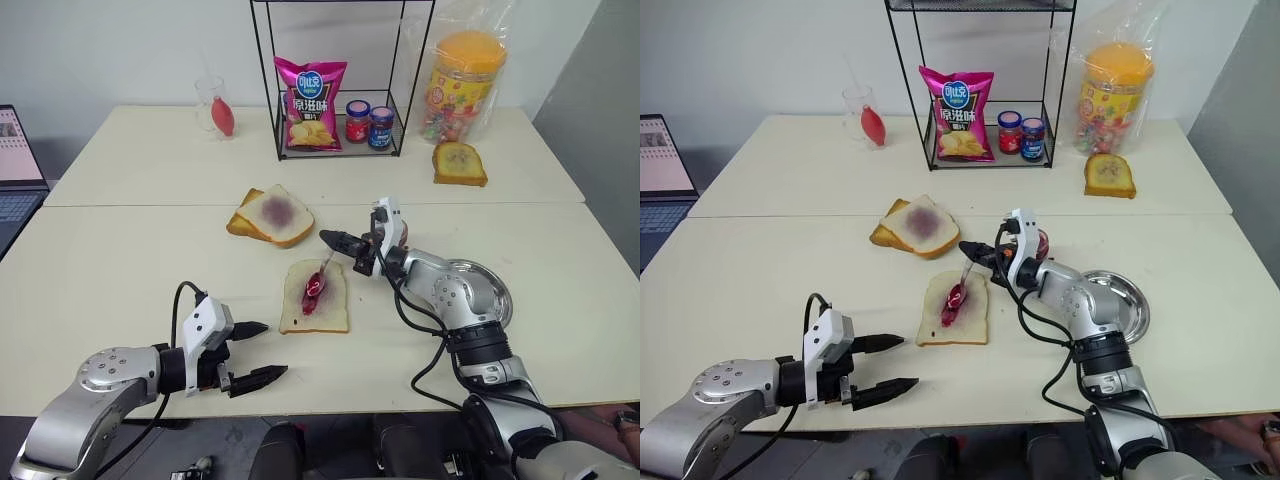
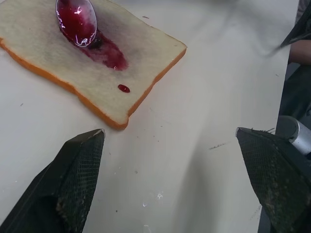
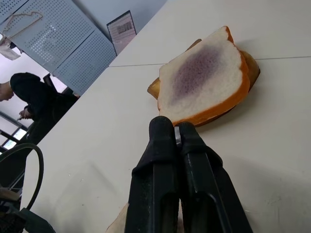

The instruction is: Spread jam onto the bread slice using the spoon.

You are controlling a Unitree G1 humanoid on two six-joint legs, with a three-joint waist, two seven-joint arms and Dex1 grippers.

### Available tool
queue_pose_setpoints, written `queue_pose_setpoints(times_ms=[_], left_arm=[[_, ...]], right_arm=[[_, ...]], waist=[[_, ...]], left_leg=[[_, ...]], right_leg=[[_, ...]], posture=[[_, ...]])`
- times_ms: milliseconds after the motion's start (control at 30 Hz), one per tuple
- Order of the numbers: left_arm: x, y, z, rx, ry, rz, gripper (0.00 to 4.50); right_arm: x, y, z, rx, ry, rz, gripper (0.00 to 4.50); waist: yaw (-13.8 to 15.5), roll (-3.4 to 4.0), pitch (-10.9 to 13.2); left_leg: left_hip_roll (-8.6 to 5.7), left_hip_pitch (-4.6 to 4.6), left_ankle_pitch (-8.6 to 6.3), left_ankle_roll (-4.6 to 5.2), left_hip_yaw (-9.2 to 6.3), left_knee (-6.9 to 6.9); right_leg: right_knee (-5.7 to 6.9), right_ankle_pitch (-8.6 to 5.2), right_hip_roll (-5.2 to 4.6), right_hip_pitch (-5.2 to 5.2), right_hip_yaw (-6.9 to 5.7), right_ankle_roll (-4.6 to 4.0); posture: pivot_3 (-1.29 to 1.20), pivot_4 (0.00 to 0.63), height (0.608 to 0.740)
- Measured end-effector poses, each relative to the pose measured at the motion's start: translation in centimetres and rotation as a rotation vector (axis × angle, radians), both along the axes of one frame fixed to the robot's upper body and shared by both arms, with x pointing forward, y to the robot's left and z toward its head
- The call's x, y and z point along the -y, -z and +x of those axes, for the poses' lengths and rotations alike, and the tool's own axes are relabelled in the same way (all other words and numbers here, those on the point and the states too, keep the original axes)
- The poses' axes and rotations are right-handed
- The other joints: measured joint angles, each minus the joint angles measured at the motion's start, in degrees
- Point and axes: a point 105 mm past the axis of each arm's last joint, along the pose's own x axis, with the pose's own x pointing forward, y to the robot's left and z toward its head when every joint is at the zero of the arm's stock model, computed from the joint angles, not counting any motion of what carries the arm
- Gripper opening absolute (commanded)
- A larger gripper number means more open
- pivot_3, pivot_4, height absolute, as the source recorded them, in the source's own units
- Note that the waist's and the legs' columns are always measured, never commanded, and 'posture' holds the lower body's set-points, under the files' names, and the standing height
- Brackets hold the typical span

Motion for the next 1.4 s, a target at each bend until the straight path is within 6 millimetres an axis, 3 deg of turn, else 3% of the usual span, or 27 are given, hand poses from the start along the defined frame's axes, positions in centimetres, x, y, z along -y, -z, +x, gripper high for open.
queue_pose_setpoints(times_ms=[300,533,700,967,1133,1400], left_arm=[[0.0,-0.2,0.3,0.013,0.003,0.0,4.5],[0.7,-2.3,1.5,0.082,0.053,-0.01,4.5],[2.5,-5.7,2.3,0.165,0.197,-0.006,4.5],[5.2,-6.3,2.9,0.167,0.384,-0.015,4.5],[7.4,-6.7,3.4,0.196,0.521,-0.023,4.5],[10.4,-5.7,4.9,0.252,0.614,-0.016,4.5]], right_arm=[[1.8,-2.6,1.1,-0.017,0.062,0.09,0.03],[1.7,-6.4,-2.4,-0.007,-0.079,0.187,0.03],[5.1,-8.6,-5.4,0.056,-0.075,0.163,0.03],[9.3,-9.2,-6.3,0.06,0.119,0.135,0.03],[13.5,-8.6,-7.0,0.045,0.331,0.101,0.03],[21.0,-3.9,-9.5,-0.095,0.678,0.055,0.03]], waist=[[-0.03,0.01,0.01],[0.2,0.02,0.01],[0.46,0.01,0.01],[-0.07,0.02,0.02],[0.4,0.0,0.01],[0.99,0.0,0.01]], left_leg=[[0.01,-0.05,0.0,0.0,0.0,-0.09],[-0.01,-0.14,0.0,0.0,-0.13,-0.08],[-0.07,-0.13,0.0,0.0,-0.08,-0.05],[-0.02,-0.1,0.01,0.02,-0.11,-0.07],[-0.1,-0.18,0.01,0.02,0.04,-0.06],[-0.08,-0.11,0.01,0.03,0.03,-0.06]], right_leg=[[-0.02,0.13,0.0,-0.06,-0.01,-0.27],[-0.04,0.11,0.0,-0.06,-0.13,-0.24],[-0.08,-0.02,-0.03,0.0,-0.08,-0.01],[-0.01,-0.03,0.07,-0.03,-0.06,-0.02],[-0.12,-0.06,-0.02,-0.01,0.05,0.03],[-0.06,-0.08,0.01,0.0,0.07,0.06]], posture=[[0.0,0.15,0.74],[0.0,0.15,0.74],[0.0,0.15,0.74],[0.0,0.15,0.74],[0.0,0.15,0.74],[0.0,0.15,0.74]])
